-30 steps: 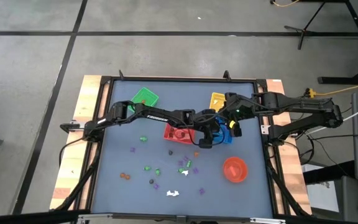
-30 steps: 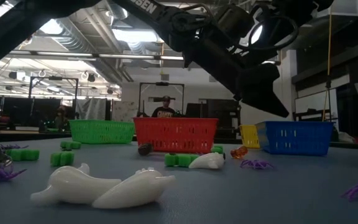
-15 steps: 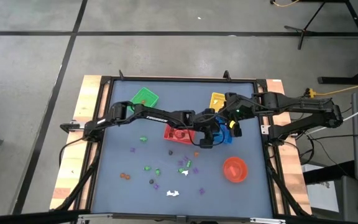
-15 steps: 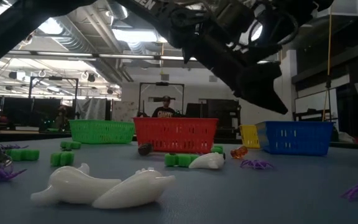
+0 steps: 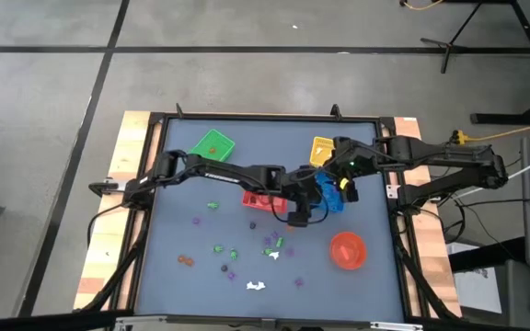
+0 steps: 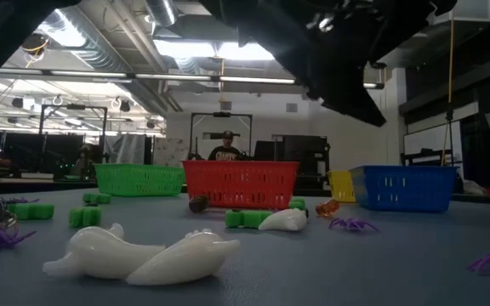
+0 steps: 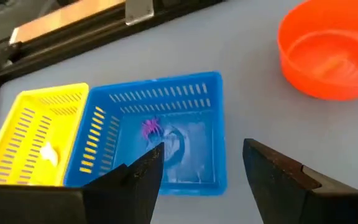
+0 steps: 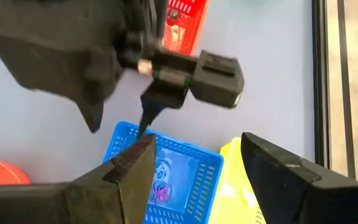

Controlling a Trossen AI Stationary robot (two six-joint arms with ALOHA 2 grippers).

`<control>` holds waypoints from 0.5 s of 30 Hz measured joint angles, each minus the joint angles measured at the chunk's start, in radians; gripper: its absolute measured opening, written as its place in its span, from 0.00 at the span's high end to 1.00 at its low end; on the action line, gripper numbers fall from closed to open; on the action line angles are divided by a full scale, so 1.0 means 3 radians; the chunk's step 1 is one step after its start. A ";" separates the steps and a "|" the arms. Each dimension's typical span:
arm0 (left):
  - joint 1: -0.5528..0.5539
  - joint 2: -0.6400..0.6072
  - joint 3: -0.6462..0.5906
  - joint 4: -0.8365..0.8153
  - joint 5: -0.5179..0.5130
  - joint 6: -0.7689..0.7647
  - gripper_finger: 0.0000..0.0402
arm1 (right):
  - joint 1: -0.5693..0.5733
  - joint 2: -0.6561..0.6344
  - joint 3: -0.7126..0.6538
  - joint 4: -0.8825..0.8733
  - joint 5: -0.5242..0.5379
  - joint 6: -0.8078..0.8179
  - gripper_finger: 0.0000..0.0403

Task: Sort Halloween decoration
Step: Put the green skeleton toy into the orange bin

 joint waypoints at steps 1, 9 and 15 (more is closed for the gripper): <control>-0.0007 -0.0045 0.0000 -0.0112 0.0001 -0.0006 0.50 | 0.0001 0.0000 0.0000 0.0003 -0.0001 0.0000 0.41; -0.0022 -0.0454 0.0000 -0.1124 0.0502 -0.0164 0.50 | 0.0000 0.0000 -0.0001 0.0009 -0.0002 0.0001 0.41; -0.0060 -0.0717 -0.0013 -0.1922 0.0535 -0.0389 0.50 | 0.0000 0.0000 -0.0001 0.0003 -0.0003 0.0003 0.41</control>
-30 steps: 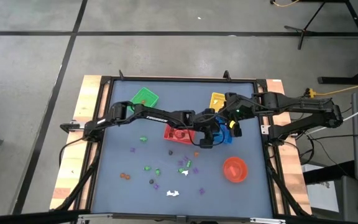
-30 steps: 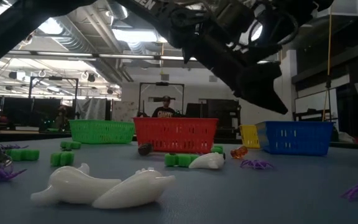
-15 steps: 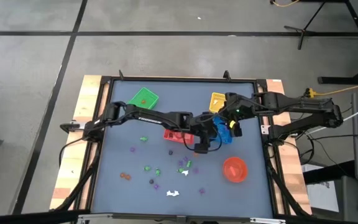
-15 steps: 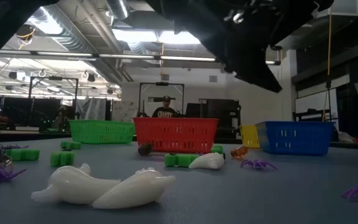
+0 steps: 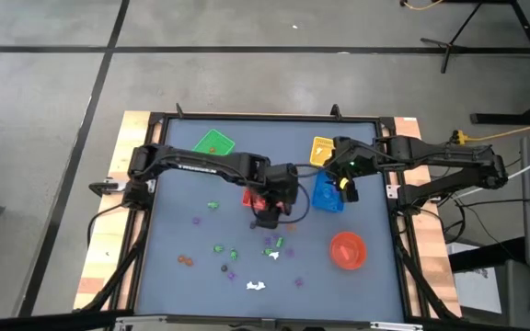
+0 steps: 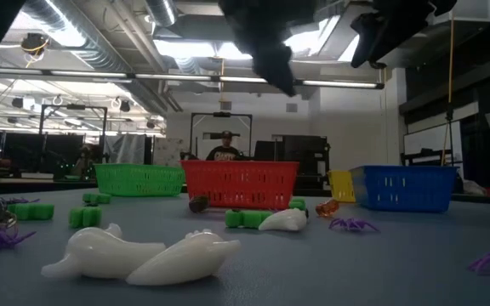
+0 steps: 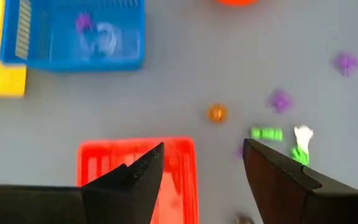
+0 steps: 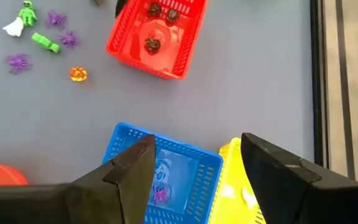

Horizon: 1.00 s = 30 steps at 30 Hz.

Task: Sort Halloween decoration
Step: Put the green skeleton toy into the orange bin

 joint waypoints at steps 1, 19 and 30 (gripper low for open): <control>-0.0017 -0.0039 -0.0053 -0.0053 -0.0019 -0.0023 0.50 | 0.0000 0.0000 0.0000 -0.0002 -0.0001 0.0007 0.41; -0.0357 -0.1906 -0.2626 0.0149 -0.0476 -0.1525 0.50 | 0.0001 -0.0961 -0.1304 0.0758 -0.0549 0.0637 0.41; -0.0449 -0.2112 -0.3640 0.0619 -0.0698 -0.1770 0.50 | 0.0000 -0.1438 -0.2162 0.1972 -0.0550 0.0982 0.41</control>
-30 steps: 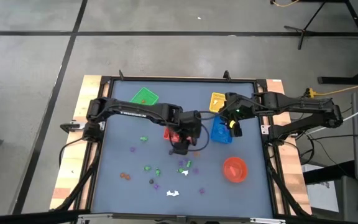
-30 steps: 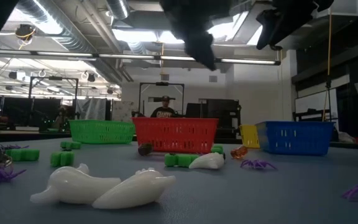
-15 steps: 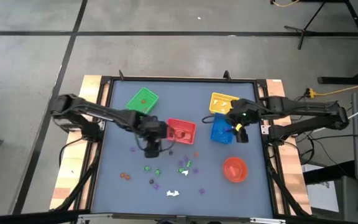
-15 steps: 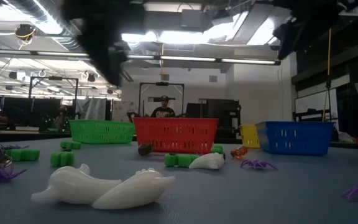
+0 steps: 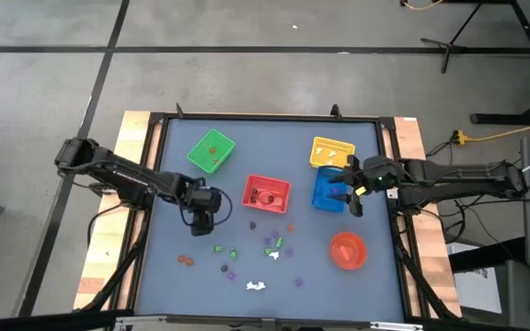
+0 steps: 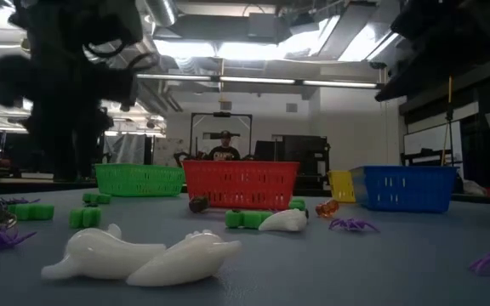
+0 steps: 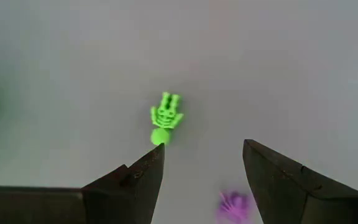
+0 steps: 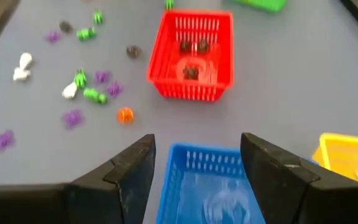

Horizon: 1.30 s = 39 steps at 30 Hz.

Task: Sort Halloween decoration
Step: Put the green skeleton toy into the orange bin

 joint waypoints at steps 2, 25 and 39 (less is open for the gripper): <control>0.0011 0.0000 -0.0083 0.0120 -0.0108 -0.0004 0.50 | 0.0000 0.0040 -0.0070 0.0347 0.0000 0.0001 0.41; 0.0065 -0.0009 -0.0685 0.1014 -0.0499 -0.0113 0.52 | 0.0001 0.0574 -0.0128 0.1024 -0.0011 0.0003 0.41; 0.0062 -0.0002 -0.0690 0.1048 -0.0457 -0.0113 0.72 | 0.0001 0.0769 -0.0128 0.1027 -0.0012 0.0003 0.41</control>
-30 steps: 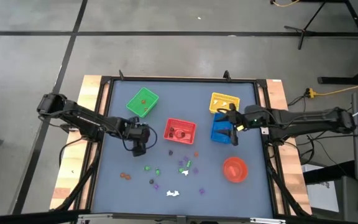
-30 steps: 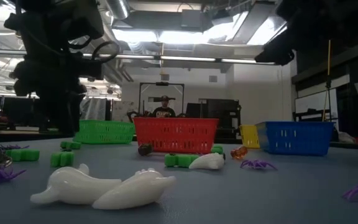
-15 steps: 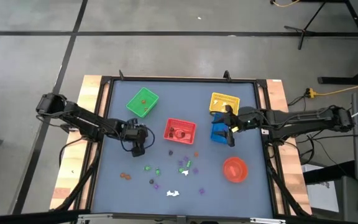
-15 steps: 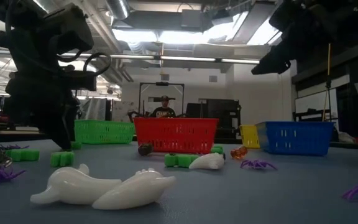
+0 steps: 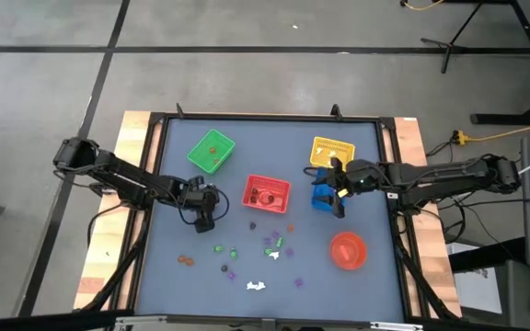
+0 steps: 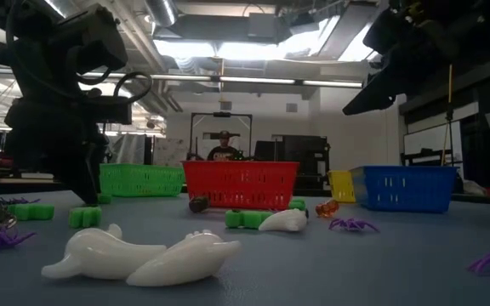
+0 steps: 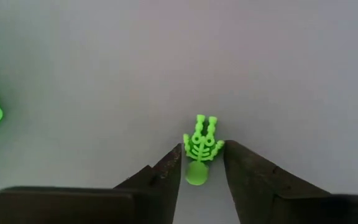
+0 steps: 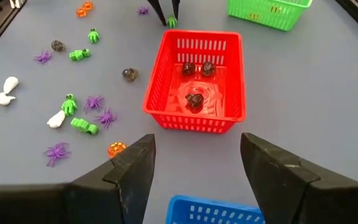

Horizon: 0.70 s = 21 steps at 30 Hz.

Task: Sort Halloween decoration
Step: Put the green skeleton toy into the orange bin

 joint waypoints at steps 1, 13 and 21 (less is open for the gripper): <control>0.0000 0.0001 0.0000 0.0001 0.0000 0.0004 0.74 | 0.0000 0.0003 0.0000 0.0000 0.0000 0.0000 0.41; 0.0001 0.0002 0.0002 -0.0005 -0.0029 0.0007 0.86 | -0.0001 0.0004 0.0000 -0.0001 0.0000 0.0000 0.41; 0.0003 0.0008 0.0076 -0.0046 -0.0035 0.0010 0.91 | -0.0001 0.0004 0.0000 -0.0001 0.0000 0.0000 0.41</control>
